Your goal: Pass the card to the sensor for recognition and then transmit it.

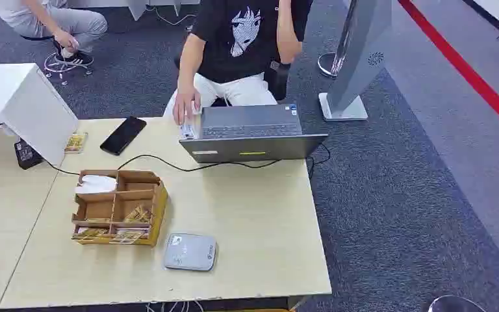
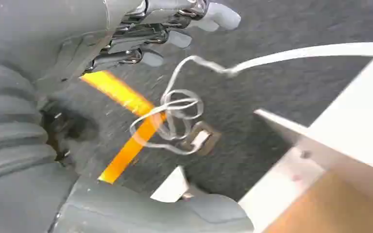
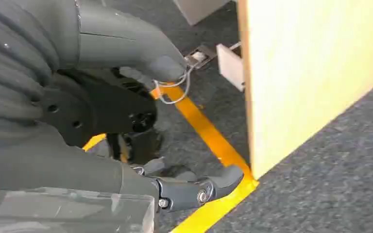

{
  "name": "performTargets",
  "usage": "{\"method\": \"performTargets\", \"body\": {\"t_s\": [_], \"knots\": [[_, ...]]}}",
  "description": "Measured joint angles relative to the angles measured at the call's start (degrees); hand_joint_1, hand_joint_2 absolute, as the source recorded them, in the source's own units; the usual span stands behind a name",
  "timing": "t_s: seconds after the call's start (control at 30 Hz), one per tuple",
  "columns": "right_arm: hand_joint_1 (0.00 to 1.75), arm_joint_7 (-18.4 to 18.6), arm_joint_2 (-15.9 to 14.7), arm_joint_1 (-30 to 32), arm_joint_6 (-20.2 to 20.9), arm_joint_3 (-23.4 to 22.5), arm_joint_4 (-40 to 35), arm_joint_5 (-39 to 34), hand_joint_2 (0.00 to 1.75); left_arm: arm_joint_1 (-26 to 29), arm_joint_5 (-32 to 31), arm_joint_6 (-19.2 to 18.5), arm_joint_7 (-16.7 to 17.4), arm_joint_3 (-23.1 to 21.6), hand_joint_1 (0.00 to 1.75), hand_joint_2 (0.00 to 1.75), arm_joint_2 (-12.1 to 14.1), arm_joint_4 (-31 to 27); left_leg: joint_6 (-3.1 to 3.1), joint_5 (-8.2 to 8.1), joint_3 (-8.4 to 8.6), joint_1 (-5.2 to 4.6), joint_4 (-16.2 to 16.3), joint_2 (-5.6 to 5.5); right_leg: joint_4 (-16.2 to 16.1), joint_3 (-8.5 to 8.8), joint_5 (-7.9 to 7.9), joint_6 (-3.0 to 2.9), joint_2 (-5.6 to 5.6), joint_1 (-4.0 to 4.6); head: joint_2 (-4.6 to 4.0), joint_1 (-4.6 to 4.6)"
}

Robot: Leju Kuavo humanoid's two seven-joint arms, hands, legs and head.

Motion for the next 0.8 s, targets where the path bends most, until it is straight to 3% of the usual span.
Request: {"method": "performTargets", "body": {"t_s": [0.27,0.43,0.8], "knots": [[0.00,-2.03,1.33,-1.15,-0.11,-4.46,-1.23,4.22,1.75,3.06,-5.53,3.70,-3.55,-5.51,0.00,1.75,-1.66,-14.87,-0.04,0.03,0.03,0.00,0.00,0.00,0.00,0.00,0.01,0.00,0.00,0.00,0.00,-0.02],[0.00,-3.11,2.01,-1.96,-0.22,-6.57,-1.69,7.24,1.75,3.25,-11.73,6.33,-4.03,-9.65,0.00,1.75,-1.62,-22.02,-0.06,0.04,0.04,0.01,0.00,0.00,0.01,0.00,0.02,-0.01,0.01,0.01,0.00,-0.02],[0.00,-5.66,3.35,-4.22,-0.39,-10.33,-2.06,14.19,1.75,0.77,-28.80,10.81,-2.26,-19.35,0.00,1.75,1.46,-34.16,-0.07,0.08,0.06,0.01,0.01,0.01,0.02,-0.01,0.04,-0.04,0.02,0.01,0.00,0.00]]}}
